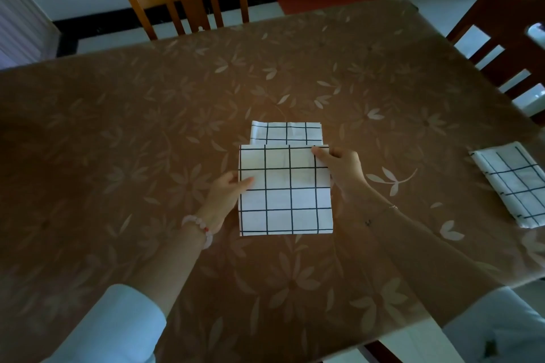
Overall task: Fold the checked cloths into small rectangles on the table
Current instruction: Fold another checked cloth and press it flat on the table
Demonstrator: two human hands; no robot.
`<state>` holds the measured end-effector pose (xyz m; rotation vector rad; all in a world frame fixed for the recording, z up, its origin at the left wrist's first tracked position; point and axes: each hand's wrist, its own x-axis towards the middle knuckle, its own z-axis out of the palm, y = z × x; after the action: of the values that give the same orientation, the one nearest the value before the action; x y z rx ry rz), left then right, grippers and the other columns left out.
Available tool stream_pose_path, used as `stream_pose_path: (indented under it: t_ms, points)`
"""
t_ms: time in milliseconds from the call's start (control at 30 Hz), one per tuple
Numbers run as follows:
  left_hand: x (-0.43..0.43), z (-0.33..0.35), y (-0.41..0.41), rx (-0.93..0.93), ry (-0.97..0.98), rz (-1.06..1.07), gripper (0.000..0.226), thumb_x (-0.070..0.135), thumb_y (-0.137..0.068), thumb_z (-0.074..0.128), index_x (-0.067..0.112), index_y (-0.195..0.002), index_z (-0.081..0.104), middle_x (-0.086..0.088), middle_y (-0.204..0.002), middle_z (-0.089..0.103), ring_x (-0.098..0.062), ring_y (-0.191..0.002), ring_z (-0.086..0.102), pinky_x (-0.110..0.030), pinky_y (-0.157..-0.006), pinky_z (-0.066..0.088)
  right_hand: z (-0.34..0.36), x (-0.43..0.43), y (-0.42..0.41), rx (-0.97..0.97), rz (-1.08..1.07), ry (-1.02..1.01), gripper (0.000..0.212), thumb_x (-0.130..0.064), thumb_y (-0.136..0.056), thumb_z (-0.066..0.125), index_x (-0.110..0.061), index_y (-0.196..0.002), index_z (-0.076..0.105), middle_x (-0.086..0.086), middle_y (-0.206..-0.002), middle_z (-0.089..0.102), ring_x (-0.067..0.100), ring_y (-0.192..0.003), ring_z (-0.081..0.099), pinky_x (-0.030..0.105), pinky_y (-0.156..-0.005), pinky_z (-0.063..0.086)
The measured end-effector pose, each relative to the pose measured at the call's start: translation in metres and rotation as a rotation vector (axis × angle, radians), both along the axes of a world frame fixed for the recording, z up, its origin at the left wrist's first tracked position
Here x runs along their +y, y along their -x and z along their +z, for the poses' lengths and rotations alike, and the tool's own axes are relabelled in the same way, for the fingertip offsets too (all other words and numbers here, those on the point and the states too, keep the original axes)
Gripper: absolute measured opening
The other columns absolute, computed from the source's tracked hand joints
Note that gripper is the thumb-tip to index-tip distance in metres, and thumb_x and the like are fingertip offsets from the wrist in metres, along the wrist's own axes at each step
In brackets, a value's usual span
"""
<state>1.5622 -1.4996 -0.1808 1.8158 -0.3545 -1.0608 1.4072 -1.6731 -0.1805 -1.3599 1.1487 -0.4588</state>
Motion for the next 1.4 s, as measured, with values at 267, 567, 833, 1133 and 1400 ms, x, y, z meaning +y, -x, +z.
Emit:
stream_pose_path:
  t_ms: [267, 567, 833, 1133, 1400]
  points:
    - [0.009, -0.013, 0.006, -0.155, -0.113, -0.123, 0.006, 0.02, -0.088, 0.062, 0.015, -0.088, 0.06, -0.002, -0.083, 0.062, -0.015, -0.081, 0.058, -0.028, -0.074, 0.048, 0.0, -0.002, 0.001, 0.042, -0.019, 0.033, 0.045, -0.03, -0.087, 0.065, -0.019, -0.057, 0.033, -0.005, -0.053, 0.03, 0.007, -0.048, 0.027, 0.019, -0.048, 0.027]
    - [0.048, 0.004, 0.029, -0.006, -0.062, -0.009, 0.013, 0.013, -0.088, 0.062, 0.007, -0.1, 0.062, -0.016, -0.098, 0.067, -0.026, -0.094, 0.065, -0.044, -0.079, 0.057, 0.003, 0.041, 0.046, 0.053, 0.224, -0.13, 0.038, -0.038, -0.08, 0.071, -0.005, -0.098, 0.066, 0.016, -0.093, 0.069, 0.024, -0.088, 0.069, 0.038, -0.079, 0.058]
    - [0.096, 0.018, 0.049, -0.06, -0.019, -0.049, 0.01, 0.017, -0.086, 0.065, 0.017, -0.096, 0.065, -0.006, -0.098, 0.07, -0.024, -0.094, 0.066, -0.045, -0.085, 0.054, 0.007, 0.082, 0.079, 0.057, 0.357, -0.081, 0.013, -0.014, -0.08, 0.072, -0.02, -0.09, 0.067, -0.002, -0.093, 0.071, 0.011, -0.083, 0.069, 0.026, -0.077, 0.057]
    - [0.101, 0.028, 0.059, -0.146, -0.001, -0.04, 0.003, 0.022, -0.09, 0.059, 0.02, -0.09, 0.061, 0.003, -0.088, 0.065, -0.011, -0.079, 0.06, -0.017, -0.055, 0.045, 0.016, 0.096, 0.078, 0.02, 0.317, 0.009, 0.015, -0.01, -0.083, 0.069, -0.014, -0.097, 0.066, -0.002, -0.093, 0.069, 0.011, -0.086, 0.067, 0.024, -0.076, 0.056]
    - [0.094, 0.001, 0.034, -0.757, -0.254, -0.495, 0.04, 0.013, -0.098, 0.034, 0.016, -0.137, 0.046, 0.0, -0.141, 0.045, -0.016, -0.133, 0.035, -0.031, -0.11, 0.025, 0.004, 0.084, 0.057, 0.112, 0.262, 0.059, 0.007, -0.012, -0.086, 0.066, -0.007, -0.092, 0.066, -0.002, -0.081, 0.065, 0.015, -0.079, 0.062, 0.023, -0.075, 0.052]
